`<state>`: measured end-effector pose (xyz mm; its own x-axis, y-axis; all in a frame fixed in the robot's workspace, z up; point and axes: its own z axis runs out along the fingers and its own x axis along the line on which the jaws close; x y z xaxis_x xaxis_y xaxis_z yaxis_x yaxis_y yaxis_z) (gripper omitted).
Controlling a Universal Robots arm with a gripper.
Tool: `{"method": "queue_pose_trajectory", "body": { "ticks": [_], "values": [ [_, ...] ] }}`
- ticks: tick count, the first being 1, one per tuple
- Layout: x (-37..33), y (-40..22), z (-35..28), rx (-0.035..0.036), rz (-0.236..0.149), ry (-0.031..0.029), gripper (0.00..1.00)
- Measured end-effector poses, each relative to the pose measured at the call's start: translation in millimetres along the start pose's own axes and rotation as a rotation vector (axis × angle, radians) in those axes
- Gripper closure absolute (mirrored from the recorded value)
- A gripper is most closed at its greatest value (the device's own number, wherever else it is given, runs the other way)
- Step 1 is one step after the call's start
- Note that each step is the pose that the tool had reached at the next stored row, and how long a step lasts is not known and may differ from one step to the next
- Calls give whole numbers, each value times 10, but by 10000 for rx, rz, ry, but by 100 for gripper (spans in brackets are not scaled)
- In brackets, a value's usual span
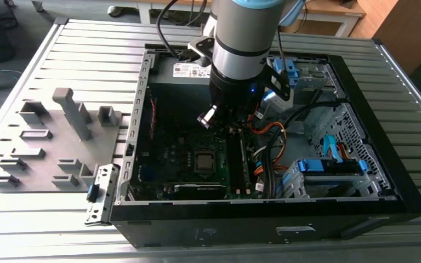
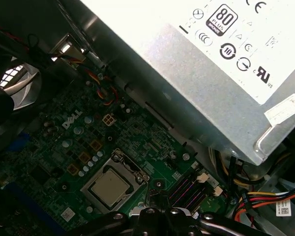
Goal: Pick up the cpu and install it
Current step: 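Install the first cpu locking lever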
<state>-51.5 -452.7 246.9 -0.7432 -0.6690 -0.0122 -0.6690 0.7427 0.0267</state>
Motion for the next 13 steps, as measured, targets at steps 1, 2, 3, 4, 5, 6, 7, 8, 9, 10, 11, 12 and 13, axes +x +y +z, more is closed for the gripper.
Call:
{"method": "queue_pose_trajectory", "body": {
  "ticks": [1,2,3,4,5,6,7,8,9,10,11,12,13],
  "values": [
    [5,-7,0,0,-5,0,89],
    [12,-14,-1,1,-10,1,89],
    [18,-18,-1,1,-11,1,89],
    [20,-20,-1,1,-11,2,89],
    [20,-20,-1,1,-11,1,89],
    [20,-20,-1,1,-11,1,89],
    [19,-20,-1,0,-12,1,89],
    [20,-21,2,1,-12,1,89],
    [22,-22,6,1,-12,0,89],
    [24,-24,10,3,-12,-1,89],
    [27,-25,13,4,-12,-2,89],
    [30,-27,17,5,-12,-3,89],
    [32,-29,19,6,-12,-4,89]
  ]
}}
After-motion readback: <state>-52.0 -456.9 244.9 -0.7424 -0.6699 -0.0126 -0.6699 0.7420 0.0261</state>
